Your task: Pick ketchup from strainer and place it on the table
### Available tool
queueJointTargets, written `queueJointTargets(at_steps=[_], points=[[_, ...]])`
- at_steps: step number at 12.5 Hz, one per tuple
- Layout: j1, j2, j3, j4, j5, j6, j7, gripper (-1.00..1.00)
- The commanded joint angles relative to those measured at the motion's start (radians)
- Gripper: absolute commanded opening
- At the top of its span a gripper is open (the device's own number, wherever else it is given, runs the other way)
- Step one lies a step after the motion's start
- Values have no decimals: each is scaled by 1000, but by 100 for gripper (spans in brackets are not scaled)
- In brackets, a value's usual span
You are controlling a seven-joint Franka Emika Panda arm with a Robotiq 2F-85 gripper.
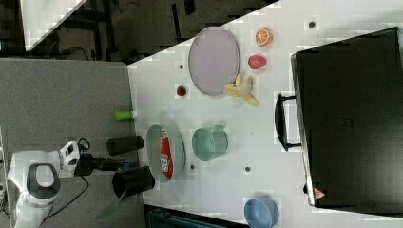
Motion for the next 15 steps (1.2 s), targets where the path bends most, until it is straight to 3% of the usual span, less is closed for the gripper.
queueJointTargets(at_steps=[1, 8, 15], points=[[-2, 45, 34, -17, -21, 149, 47, 100], [19, 250, 33, -175, -176, 554, 157, 100], [31, 460, 24, -175, -250, 708, 245, 100]])
